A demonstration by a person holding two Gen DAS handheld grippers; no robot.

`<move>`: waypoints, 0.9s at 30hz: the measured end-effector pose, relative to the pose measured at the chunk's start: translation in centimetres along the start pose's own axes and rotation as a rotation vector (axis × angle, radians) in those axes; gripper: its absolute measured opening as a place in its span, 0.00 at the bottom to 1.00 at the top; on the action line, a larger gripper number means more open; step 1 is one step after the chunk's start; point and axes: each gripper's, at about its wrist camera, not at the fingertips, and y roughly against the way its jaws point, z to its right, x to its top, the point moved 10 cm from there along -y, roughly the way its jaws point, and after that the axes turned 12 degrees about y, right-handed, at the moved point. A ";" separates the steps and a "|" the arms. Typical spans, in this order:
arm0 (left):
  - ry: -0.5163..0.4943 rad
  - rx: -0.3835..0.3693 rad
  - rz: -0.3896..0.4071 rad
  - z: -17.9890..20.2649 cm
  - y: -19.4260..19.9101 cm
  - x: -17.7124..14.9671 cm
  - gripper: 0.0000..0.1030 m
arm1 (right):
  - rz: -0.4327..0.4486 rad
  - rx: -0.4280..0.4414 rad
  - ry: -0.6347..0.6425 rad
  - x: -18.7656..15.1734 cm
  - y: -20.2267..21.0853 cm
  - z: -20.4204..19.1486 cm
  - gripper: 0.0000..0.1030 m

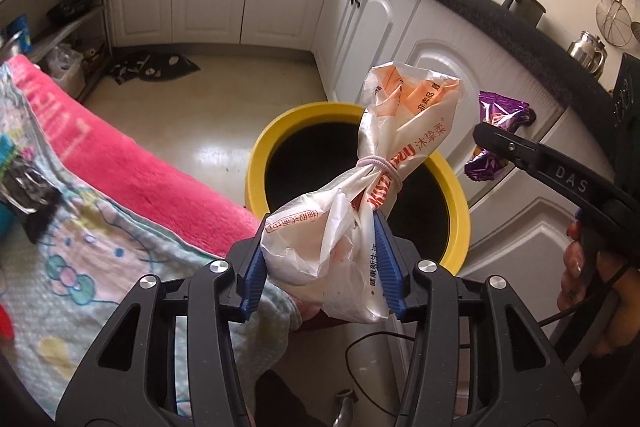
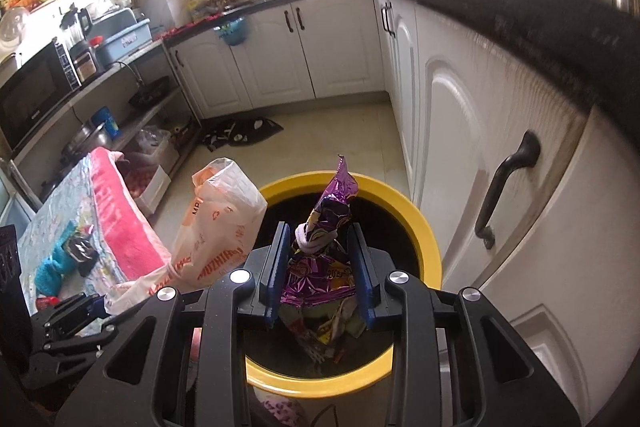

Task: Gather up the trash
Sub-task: 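Open both grippers over the bin to drop the wrapper and bag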

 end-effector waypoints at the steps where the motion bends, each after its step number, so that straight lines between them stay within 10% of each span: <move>1: 0.005 0.000 -0.006 0.0 -0.3 -0.1 0.42 | -0.013 -0.002 -0.004 -0.2 -0.4 0.1 0.29; 18: 0.013 0.022 0.070 -1.0 2.2 2.1 0.84 | -0.015 -0.001 -0.047 -0.9 -0.6 0.7 0.57; 27: 0.013 0.053 0.150 -1.9 5.9 4.2 0.90 | 0.030 -0.001 -0.018 0.3 1.5 -0.8 0.66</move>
